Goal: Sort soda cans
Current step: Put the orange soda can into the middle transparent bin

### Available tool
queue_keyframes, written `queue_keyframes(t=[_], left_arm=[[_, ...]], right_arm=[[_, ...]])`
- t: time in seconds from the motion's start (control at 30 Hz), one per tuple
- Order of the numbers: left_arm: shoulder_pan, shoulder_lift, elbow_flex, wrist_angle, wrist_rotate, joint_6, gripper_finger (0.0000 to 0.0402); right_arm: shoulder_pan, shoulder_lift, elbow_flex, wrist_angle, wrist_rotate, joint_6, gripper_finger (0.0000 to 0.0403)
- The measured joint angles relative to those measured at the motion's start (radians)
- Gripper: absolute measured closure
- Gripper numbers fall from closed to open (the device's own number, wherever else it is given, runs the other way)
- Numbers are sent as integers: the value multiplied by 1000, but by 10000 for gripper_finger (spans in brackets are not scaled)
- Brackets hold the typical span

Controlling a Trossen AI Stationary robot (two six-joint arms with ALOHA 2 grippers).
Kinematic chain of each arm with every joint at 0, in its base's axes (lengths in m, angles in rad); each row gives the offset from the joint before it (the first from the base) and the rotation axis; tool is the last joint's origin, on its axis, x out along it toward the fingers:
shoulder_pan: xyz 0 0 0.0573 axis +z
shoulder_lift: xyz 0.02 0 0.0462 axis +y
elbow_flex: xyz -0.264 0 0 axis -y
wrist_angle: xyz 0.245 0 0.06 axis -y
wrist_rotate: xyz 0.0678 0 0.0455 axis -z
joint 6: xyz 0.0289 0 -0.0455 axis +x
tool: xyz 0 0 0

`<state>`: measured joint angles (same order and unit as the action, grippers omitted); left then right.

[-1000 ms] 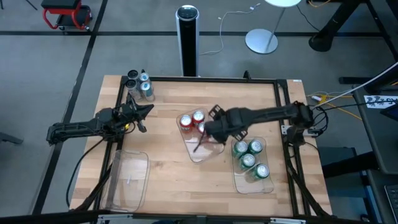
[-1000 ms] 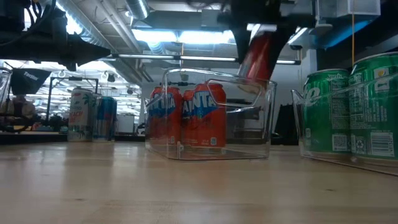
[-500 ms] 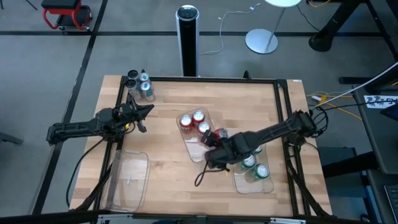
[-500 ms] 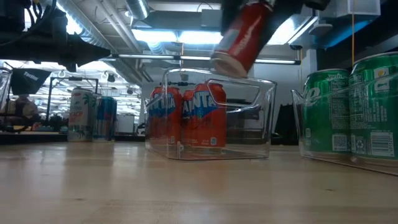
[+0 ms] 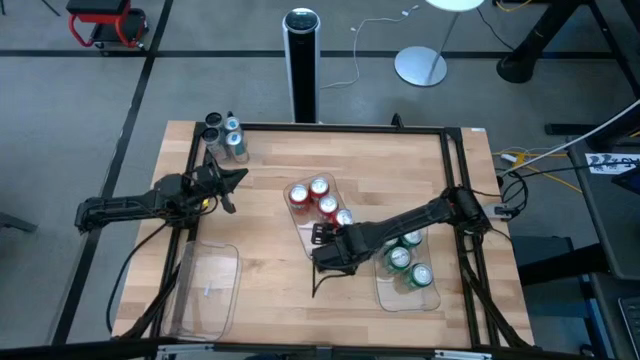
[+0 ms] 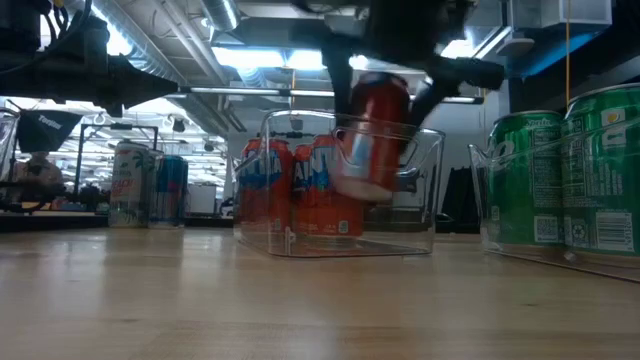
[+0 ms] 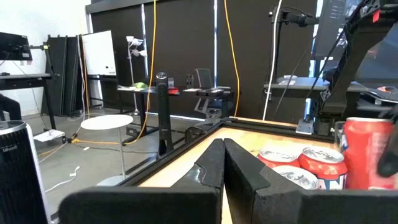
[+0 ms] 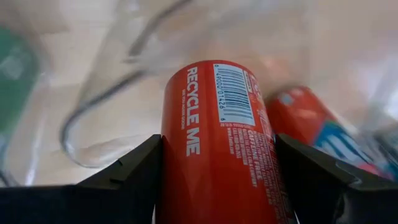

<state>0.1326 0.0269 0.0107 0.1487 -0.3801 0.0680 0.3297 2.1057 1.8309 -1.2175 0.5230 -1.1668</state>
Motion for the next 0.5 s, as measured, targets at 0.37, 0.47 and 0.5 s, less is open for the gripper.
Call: queue_keyframes(t=[0.37, 0.47, 0.5], left_arm=[[0, 0, 0, 0, 0, 13, 402], [0, 0, 0, -2, 0, 10, 402], [0, 0, 0, -3, 0, 10, 402]], right_arm=[[-21, 76, 1, -30, -33, -50, 125], [-23, 78, 2, -31, -36, -50, 119], [-23, 78, 2, -28, -35, -50, 115]])
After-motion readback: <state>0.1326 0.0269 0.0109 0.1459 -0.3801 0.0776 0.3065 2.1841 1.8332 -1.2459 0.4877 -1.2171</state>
